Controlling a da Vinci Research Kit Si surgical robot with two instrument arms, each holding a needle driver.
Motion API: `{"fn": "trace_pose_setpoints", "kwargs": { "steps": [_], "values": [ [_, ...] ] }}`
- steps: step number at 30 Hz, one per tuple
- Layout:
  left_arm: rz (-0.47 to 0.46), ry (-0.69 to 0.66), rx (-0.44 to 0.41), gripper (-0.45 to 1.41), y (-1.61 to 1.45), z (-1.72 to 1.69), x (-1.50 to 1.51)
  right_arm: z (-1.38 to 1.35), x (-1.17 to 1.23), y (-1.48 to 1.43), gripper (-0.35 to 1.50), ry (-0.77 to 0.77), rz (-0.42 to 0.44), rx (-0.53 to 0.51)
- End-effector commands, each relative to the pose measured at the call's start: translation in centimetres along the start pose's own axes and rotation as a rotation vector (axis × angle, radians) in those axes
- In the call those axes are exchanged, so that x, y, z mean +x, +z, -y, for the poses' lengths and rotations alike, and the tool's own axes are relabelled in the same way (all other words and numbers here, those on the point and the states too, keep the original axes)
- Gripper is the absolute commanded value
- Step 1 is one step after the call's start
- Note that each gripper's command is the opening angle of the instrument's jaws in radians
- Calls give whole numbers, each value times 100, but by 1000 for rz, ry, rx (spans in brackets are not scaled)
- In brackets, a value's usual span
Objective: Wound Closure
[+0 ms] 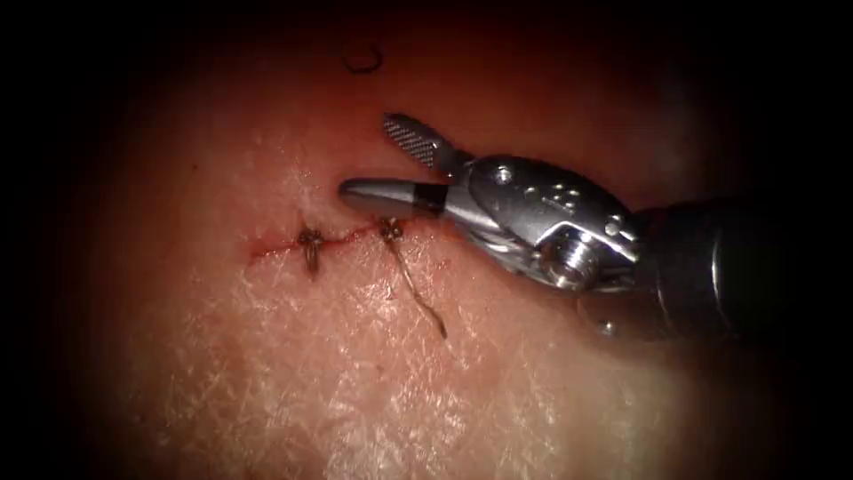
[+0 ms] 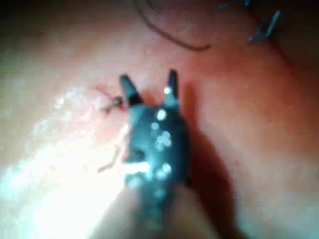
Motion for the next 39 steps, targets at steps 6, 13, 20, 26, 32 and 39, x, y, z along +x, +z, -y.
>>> {"fn": "trace_pose_setpoints", "kwargs": {
  "steps": [6,13,20,26,32,39],
  "values": [
    [33,27,36,-45,-7,15,-63,-22,-19,-40,141,7,7,-54],
    [69,20,85,-45,-19,35,-126,-21,-34,-69,143,0,9,-82],
    [91,-20,127,-45,-30,29,-173,-11,-43,-73,145,-5,6,-71],
    [112,-245,156,79,-38,0,-214,-6,-54,-72,146,-15,0,-66],
    [119,-344,177,114,-56,-29,-230,-1,-68,-72,146,-26,7,-48],
    [133,-381,114,116,-72,-106,-209,2,-70,-73,146,-28,10,-40]
  ]
}}
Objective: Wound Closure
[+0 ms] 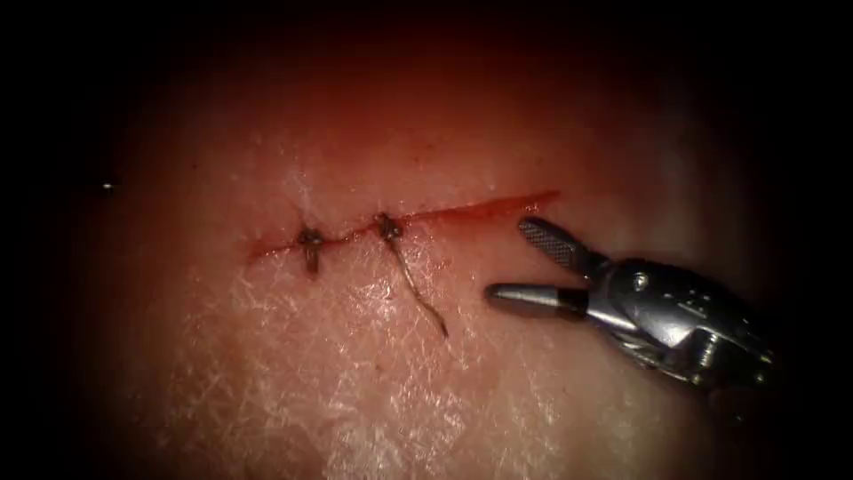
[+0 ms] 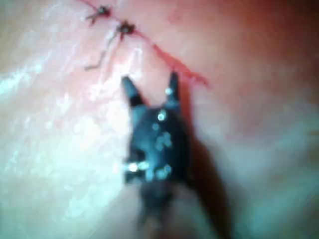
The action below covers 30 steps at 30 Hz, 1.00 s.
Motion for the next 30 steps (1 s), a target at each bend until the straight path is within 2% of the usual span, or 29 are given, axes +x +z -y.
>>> {"fn": "trace_pose_setpoints", "kwargs": {
  "steps": [1,5,11,15,24,30],
  "values": [
    [-2,-2,-14,116,7,-11,-8,6,-5,5,146,3,1,4],
    [5,1,-65,116,19,-52,-14,9,-4,3,146,4,4,8],
    [3,29,-134,109,65,-92,-27,14,-4,1,146,4,2,19],
    [4,115,-169,103,89,-101,-36,14,0,-1,146,8,-3,20],
    [16,351,-166,89,135,-118,-43,15,13,-10,143,20,-6,27],
    [93,575,-207,89,159,-147,-44,8,18,-18,140,26,-23,14]
  ]
}}
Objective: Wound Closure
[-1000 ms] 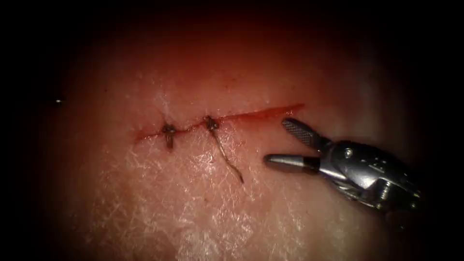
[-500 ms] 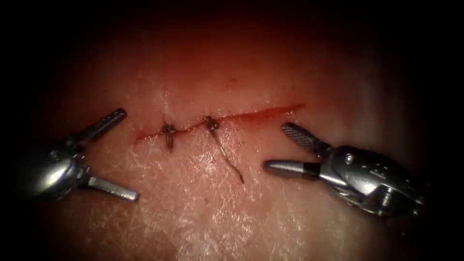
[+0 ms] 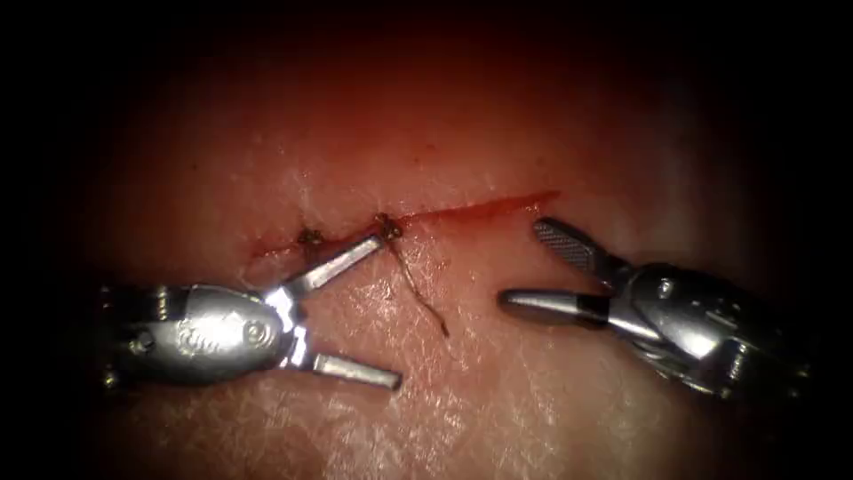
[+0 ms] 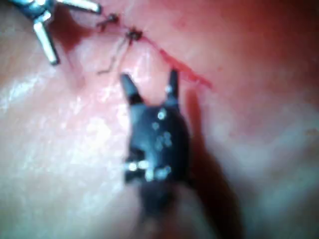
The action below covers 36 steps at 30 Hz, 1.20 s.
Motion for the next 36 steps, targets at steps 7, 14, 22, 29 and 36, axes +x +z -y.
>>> {"fn": "trace_pose_setpoints", "kwargs": {
  "steps": [7,14,22,29,36],
  "values": [
    [73,177,-21,89,21,-14,-1,1,-8,5,138,2,-2,-6],
    [152,324,7,66,32,-12,1,2,-8,6,138,1,-3,-13],
    [193,368,26,14,39,-5,-2,6,-11,11,136,0,-4,-17],
    [208,372,27,-13,38,1,-8,7,-11,11,136,-1,-4,-18],
    [226,359,24,15,38,-1,-9,7,-11,12,138,-1,-5,-19]
  ]
}}
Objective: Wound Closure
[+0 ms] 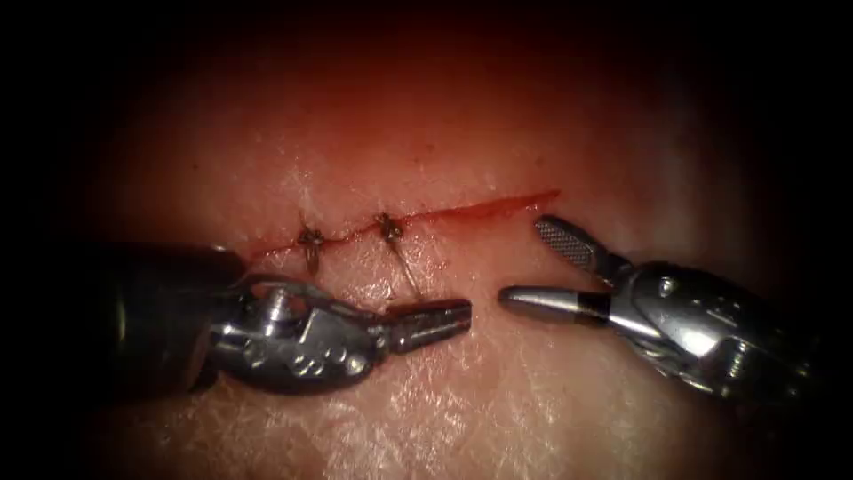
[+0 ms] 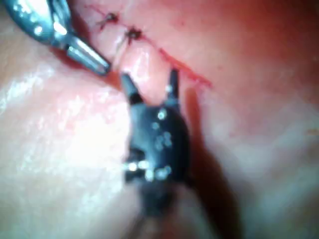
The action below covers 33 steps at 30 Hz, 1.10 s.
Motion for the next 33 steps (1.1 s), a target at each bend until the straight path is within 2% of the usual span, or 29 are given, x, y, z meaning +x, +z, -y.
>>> {"fn": "trace_pose_setpoints", "kwargs": {
  "steps": [1,6,9,14,27,28,29,30,31,32,33],
  "values": [
    [-2,-13,-2,17,7,-5,-1,5,-7,6,138,2,0,3],
    [7,-64,-2,37,4,-8,7,5,-8,7,138,1,0,3],
    [7,-73,-2,42,3,-8,11,5,-9,7,138,0,0,2],
    [11,-71,-3,47,6,-9,10,5,-11,9,140,-2,-1,1],
    [24,-74,-16,46,15,-12,-13,10,-15,15,140,-4,-4,1],
    [22,-75,-18,37,15,-12,-13,10,-15,15,140,-4,-4,1],
    [17,-75,-21,19,15,-13,-12,10,-15,15,140,-4,-4,1],
    [15,-76,-23,-28,15,-13,-11,10,-15,15,140,-4,-4,1],
    [15,-76,-23,-28,15,-13,-11,10,-15,15,140,-4,-4,1],
    [16,-81,-29,-45,14,-13,-11,10,-15,15,140,-4,-4,1],
    [10,-80,-33,-45,14,-13,-11,10,-15,15,140,-4,-4,1]
  ]
}}
